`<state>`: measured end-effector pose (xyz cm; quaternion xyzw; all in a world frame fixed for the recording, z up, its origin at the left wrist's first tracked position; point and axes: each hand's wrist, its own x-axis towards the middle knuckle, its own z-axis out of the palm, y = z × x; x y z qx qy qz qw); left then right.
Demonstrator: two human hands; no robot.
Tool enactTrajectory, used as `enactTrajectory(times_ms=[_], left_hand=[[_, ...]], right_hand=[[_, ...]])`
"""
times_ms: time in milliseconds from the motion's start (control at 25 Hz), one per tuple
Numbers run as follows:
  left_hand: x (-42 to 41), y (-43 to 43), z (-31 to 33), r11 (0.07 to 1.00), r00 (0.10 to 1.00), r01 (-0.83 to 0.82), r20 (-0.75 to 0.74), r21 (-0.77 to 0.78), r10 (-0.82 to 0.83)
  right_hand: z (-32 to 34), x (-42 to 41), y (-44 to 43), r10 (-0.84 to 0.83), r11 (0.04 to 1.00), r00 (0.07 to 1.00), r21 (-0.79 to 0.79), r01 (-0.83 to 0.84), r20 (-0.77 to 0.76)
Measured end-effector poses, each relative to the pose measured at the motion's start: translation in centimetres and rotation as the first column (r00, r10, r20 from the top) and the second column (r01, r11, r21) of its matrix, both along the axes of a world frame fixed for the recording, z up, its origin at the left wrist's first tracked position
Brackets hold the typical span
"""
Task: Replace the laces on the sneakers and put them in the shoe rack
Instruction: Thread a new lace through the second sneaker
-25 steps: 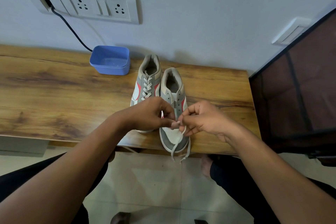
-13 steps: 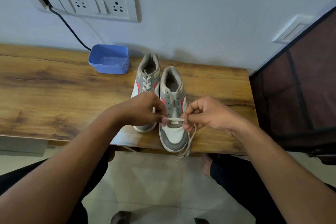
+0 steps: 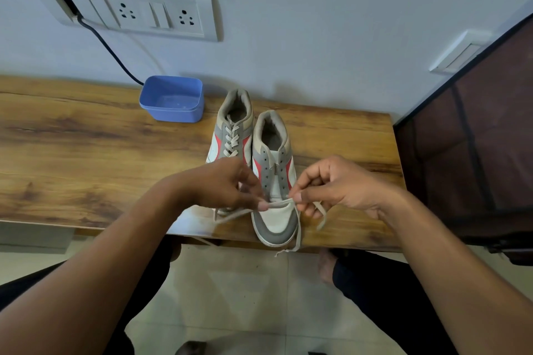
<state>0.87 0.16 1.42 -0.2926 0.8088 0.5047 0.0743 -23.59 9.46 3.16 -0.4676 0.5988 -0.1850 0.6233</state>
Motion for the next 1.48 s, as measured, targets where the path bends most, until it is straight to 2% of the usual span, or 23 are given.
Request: enactTrajectory(times_ms=[120,320,440,560,680,800,920,1080,1160,1320,1480], left_hand=[[-1.7,0.9,0.1,0.996,0.985,-0.084,-0.15,0.01,0.085],[-0.1,0.0,0.5,0.994,0.995,-0.081,-0.055,0.073,0.085],[-1.7,1.1,0.2,0.99,0.978,-0.137,-0.155,0.036,0.141],[-0.7,0.0,0.6,0.985,0.977,-0.155,-0.135,0.077,0.165],[0.0,0.1,1.0,0.981,0.984,-0.134,-0.098,0.14,0.148],[-2.0,1.3,0.4,0.973,0.956,-0.21,-0.186,0.101,0.226],[-2.8,1.4,-0.4,0.957,0.928,-0.28,-0.233,0.076,0.29],[-3.9,2.1,-1.2,0.929,0.902,-0.367,-0.258,-0.037,0.346],[-4.0,2.0,-1.3,0.925,0.912,-0.368,-0.231,-0.09,0.34],[-2.9,0.9,-1.4,0.909,0.949,-0.314,-0.088,-0.275,0.302],[-3.7,2.4,-2.3,0.887,0.953,-0.272,0.026,-0.373,0.303]], right_hand=[[-0.5,1.3,-0.5,-0.023,0.995,0.999,-0.096,0.026,0.027],[-0.2,-1.1,-0.5,-0.042,0.994,0.998,-0.107,0.037,-0.041],[-0.7,0.7,-0.6,-0.044,0.989,0.999,-0.139,0.045,0.007],[-0.3,-0.8,-0.8,-0.07,0.988,0.997,-0.142,0.065,-0.028],[0.1,-2.2,-0.5,-0.11,0.986,0.994,-0.122,0.109,-0.001],[-0.4,-0.4,-0.6,-0.116,0.981,0.991,-0.147,0.124,0.061],[-1.1,0.7,-0.9,-0.301,0.936,0.946,-0.152,0.317,0.12],[-2.4,2.5,-0.9,-0.645,0.741,0.728,-0.044,0.67,0.23],[-2.7,2.7,-1.0,-0.666,0.712,0.716,-0.107,0.694,0.21],[-1.8,0.6,-0.7,-0.622,0.739,0.775,-0.242,0.629,0.117],[-2.7,0.2,0.2,-0.504,0.828,0.845,-0.377,0.415,-0.176]])
